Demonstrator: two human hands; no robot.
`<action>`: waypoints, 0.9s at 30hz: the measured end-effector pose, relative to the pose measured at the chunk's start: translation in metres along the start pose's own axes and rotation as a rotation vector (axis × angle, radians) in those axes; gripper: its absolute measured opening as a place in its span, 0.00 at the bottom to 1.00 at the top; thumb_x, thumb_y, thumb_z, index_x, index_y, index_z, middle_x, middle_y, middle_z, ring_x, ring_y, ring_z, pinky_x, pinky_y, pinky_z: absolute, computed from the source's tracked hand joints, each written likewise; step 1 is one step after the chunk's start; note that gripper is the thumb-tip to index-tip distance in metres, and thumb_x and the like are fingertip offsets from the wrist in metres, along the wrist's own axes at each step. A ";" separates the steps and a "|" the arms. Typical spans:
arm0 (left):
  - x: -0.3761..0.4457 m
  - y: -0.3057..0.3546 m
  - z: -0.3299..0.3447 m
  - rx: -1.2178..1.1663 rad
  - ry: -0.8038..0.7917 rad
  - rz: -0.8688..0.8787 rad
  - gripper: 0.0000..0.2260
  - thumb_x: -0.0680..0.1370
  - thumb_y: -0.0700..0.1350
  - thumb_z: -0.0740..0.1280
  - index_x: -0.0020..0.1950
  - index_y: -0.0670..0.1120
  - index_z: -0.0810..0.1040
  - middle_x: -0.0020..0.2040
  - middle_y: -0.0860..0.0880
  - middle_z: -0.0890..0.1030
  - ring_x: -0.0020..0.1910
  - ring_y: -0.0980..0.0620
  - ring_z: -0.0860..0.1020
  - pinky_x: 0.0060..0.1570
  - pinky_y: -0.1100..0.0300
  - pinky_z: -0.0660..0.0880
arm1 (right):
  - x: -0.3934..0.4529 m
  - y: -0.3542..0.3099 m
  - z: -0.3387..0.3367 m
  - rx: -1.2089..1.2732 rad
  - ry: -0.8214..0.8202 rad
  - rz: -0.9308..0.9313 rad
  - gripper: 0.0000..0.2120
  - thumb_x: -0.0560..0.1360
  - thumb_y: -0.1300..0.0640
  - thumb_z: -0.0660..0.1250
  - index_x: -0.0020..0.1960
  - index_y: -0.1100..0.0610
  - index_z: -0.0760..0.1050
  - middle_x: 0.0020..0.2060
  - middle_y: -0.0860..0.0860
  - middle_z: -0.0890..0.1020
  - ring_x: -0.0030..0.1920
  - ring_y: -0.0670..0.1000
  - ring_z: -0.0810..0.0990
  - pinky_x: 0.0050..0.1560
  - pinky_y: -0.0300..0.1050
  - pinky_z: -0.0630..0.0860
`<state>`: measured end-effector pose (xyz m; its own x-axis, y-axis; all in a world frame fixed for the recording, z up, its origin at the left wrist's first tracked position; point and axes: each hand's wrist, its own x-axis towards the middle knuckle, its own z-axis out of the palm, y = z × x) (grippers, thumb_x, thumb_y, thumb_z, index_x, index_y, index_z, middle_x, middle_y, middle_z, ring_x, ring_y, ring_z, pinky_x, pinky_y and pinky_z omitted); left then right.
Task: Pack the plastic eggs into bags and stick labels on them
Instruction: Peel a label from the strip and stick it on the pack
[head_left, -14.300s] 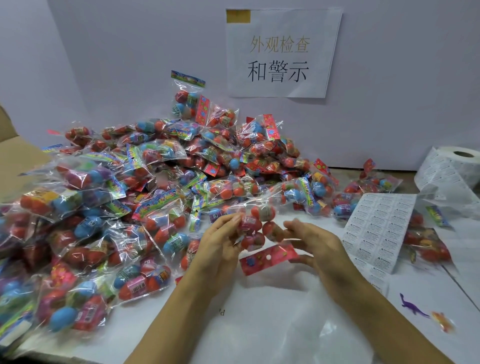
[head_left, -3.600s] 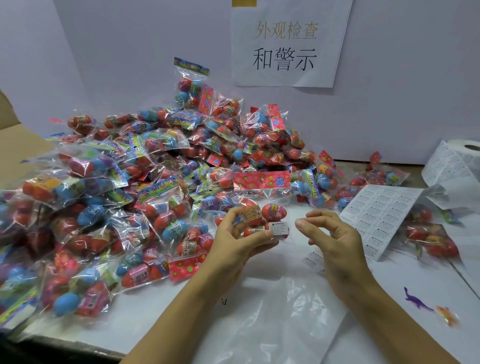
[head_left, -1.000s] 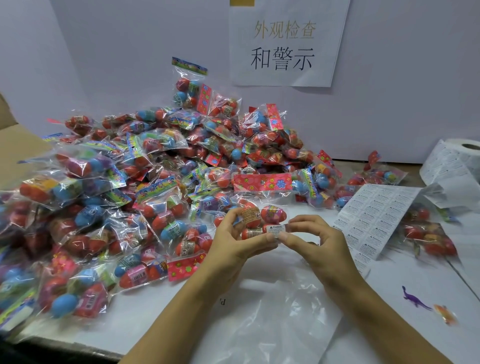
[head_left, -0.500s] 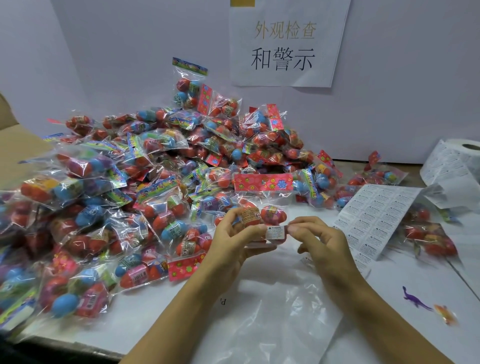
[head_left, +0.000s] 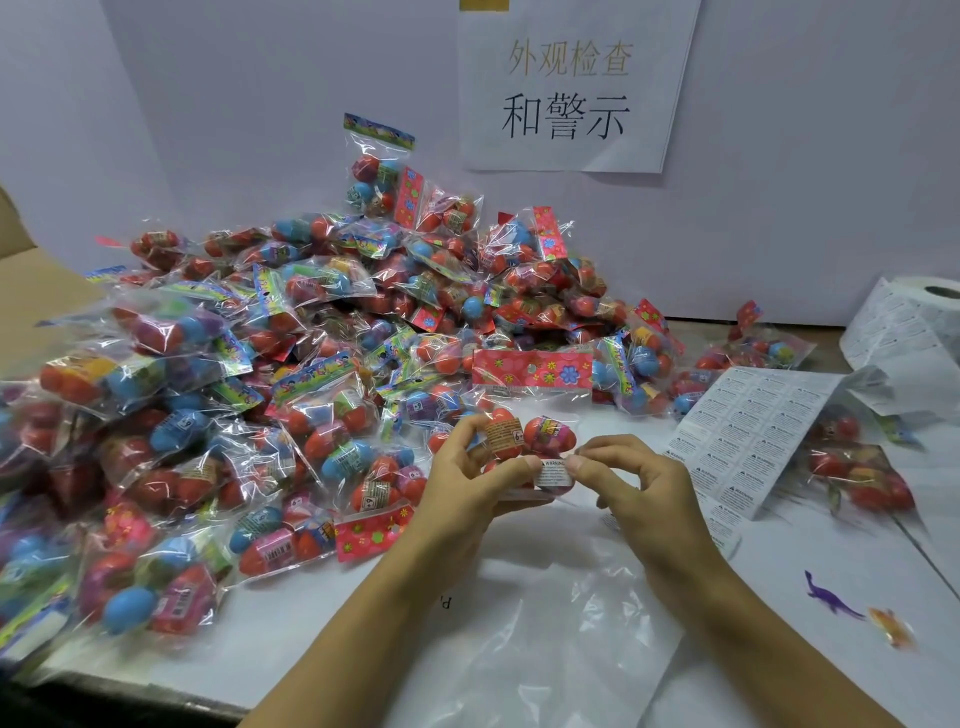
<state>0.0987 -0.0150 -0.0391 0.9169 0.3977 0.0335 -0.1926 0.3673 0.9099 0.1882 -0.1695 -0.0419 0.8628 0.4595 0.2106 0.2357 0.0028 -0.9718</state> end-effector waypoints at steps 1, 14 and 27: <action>0.000 0.000 0.000 0.004 -0.003 0.003 0.22 0.71 0.37 0.75 0.62 0.42 0.73 0.54 0.35 0.84 0.48 0.34 0.86 0.45 0.52 0.83 | 0.000 0.000 0.000 0.002 0.002 0.001 0.04 0.69 0.48 0.78 0.40 0.47 0.86 0.45 0.40 0.83 0.42 0.40 0.81 0.44 0.40 0.73; -0.001 0.002 -0.001 0.001 -0.081 0.009 0.24 0.72 0.37 0.76 0.66 0.43 0.72 0.59 0.39 0.84 0.55 0.36 0.85 0.52 0.52 0.82 | -0.001 -0.005 -0.001 0.021 -0.016 -0.009 0.12 0.66 0.40 0.79 0.43 0.46 0.86 0.47 0.42 0.84 0.49 0.42 0.82 0.46 0.41 0.74; 0.003 -0.003 -0.003 -0.098 -0.113 -0.050 0.19 0.72 0.39 0.67 0.64 0.40 0.75 0.57 0.38 0.84 0.55 0.35 0.84 0.52 0.47 0.82 | 0.002 -0.008 -0.004 0.125 -0.074 0.103 0.17 0.67 0.46 0.79 0.53 0.50 0.84 0.46 0.48 0.87 0.40 0.42 0.82 0.37 0.38 0.76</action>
<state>0.1011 -0.0122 -0.0428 0.9588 0.2812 0.0404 -0.1734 0.4667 0.8673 0.1895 -0.1721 -0.0335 0.8433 0.5269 0.1058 0.0869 0.0606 -0.9944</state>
